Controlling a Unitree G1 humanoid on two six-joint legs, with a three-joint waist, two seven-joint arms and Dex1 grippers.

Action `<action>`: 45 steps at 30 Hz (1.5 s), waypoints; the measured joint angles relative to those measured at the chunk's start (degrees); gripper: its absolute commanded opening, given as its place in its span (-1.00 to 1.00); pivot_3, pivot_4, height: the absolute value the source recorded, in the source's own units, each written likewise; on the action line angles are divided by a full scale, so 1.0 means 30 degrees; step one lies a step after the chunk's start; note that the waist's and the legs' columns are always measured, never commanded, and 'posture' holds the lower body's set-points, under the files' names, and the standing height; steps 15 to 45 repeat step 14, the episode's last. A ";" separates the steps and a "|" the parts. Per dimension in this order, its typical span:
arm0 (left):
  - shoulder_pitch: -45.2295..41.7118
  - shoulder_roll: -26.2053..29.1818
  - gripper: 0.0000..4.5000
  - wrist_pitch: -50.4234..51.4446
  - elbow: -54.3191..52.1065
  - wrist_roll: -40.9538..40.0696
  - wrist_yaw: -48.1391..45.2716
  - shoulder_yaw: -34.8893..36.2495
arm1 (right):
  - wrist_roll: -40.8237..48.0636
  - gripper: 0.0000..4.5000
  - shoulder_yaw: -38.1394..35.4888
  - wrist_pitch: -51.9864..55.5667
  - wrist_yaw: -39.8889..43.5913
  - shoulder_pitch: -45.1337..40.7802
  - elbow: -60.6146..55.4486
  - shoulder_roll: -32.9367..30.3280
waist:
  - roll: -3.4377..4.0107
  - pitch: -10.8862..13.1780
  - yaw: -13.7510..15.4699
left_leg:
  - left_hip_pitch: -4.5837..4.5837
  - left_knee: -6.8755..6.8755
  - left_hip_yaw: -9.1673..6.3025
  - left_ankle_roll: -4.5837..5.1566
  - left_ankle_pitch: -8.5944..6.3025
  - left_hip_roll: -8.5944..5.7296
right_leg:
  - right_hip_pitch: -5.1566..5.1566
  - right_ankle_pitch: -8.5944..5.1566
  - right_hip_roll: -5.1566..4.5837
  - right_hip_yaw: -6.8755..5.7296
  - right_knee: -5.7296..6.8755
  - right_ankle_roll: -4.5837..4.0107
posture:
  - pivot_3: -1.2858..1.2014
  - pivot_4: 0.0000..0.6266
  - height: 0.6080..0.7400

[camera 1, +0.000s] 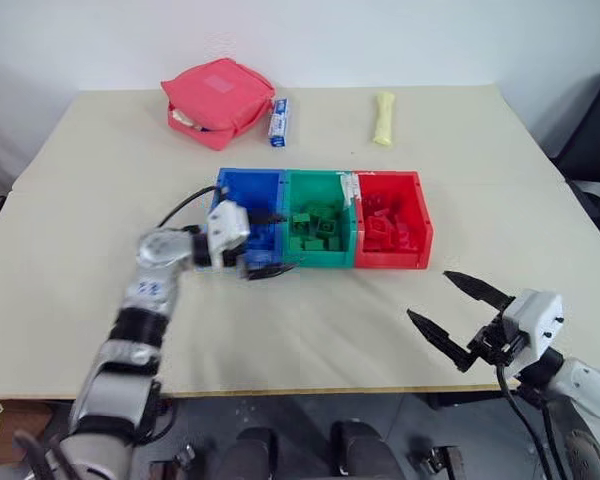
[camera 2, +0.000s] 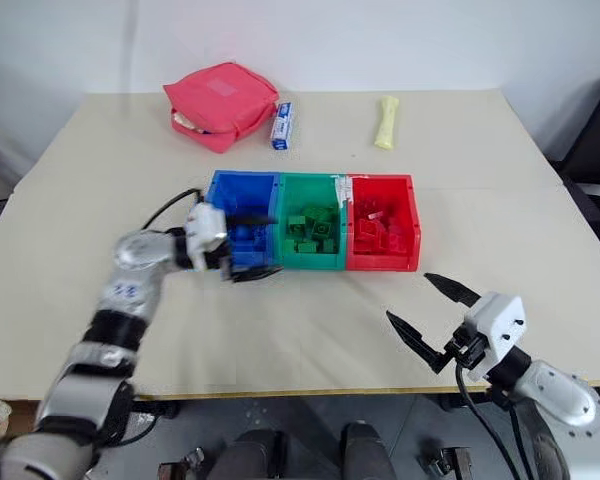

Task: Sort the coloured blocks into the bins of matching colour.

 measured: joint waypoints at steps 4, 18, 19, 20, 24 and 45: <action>0.3814 0.2726 0.98 0.0739 -0.3233 -0.0648 0.0746 0.2367 | -0.0033 1.00 0.0846 -0.0442 0.2669 -0.2066 0.2337 -0.1645 | 0.0002 -0.0002 0.0071 | 0.0046 0.0022 -0.0029 0.0043 -0.0025 -0.0004 | 0.0110 0.0007 -0.0015 -0.0015 -0.0163 0.0011 | 0.03 -0.52 1.00; 1.0306 0.3872 0.98 0.2379 -0.6496 -0.0967 0.3167 0.4888 | -0.0548 1.00 0.1921 -0.1774 0.5462 -0.4590 0.5625 -0.2368 | 0.0007 -0.0001 0.0352 | 0.0048 0.0009 -0.0021 0.0053 -0.0045 -0.0001 | 0.0106 0.0007 -0.0027 -0.0012 -0.0165 0.0008 | 0.03 -0.52 1.00; 1.0306 0.3872 0.98 0.2379 -0.6496 -0.0967 0.3167 0.4888 | -0.0548 1.00 0.1921 -0.1774 0.5462 -0.4590 0.5625 -0.2368 | 0.0007 -0.0001 0.0352 | 0.0048 0.0009 -0.0021 0.0053 -0.0045 -0.0001 | 0.0106 0.0007 -0.0027 -0.0012 -0.0165 0.0008 | 0.03 -0.52 1.00; 1.0306 0.3872 0.98 0.2379 -0.6496 -0.0967 0.3167 0.4888 | -0.0548 1.00 0.1921 -0.1774 0.5462 -0.4590 0.5625 -0.2368 | 0.0007 -0.0001 0.0352 | 0.0048 0.0009 -0.0021 0.0053 -0.0045 -0.0001 | 0.0106 0.0007 -0.0027 -0.0012 -0.0165 0.0008 | 0.03 -0.52 1.00; 1.0306 0.3872 0.98 0.2379 -0.6496 -0.0967 0.3167 0.4888 | -0.0548 1.00 0.1921 -0.1774 0.5462 -0.4590 0.5625 -0.2368 | 0.0007 -0.0001 0.0352 | 0.0048 0.0009 -0.0021 0.0053 -0.0045 -0.0001 | 0.0106 0.0007 -0.0027 -0.0012 -0.0165 0.0008 | 0.03 -0.52 1.00; 1.0306 0.3872 0.98 0.2379 -0.6496 -0.0967 0.3167 0.4888 | -0.0548 1.00 0.1921 -0.1774 0.5462 -0.4590 0.5625 -0.2368 | 0.0007 -0.0001 0.0352 | 0.0048 0.0009 -0.0021 0.0053 -0.0045 -0.0001 | 0.0106 0.0007 -0.0027 -0.0012 -0.0165 0.0008 | 0.03 -0.52 1.00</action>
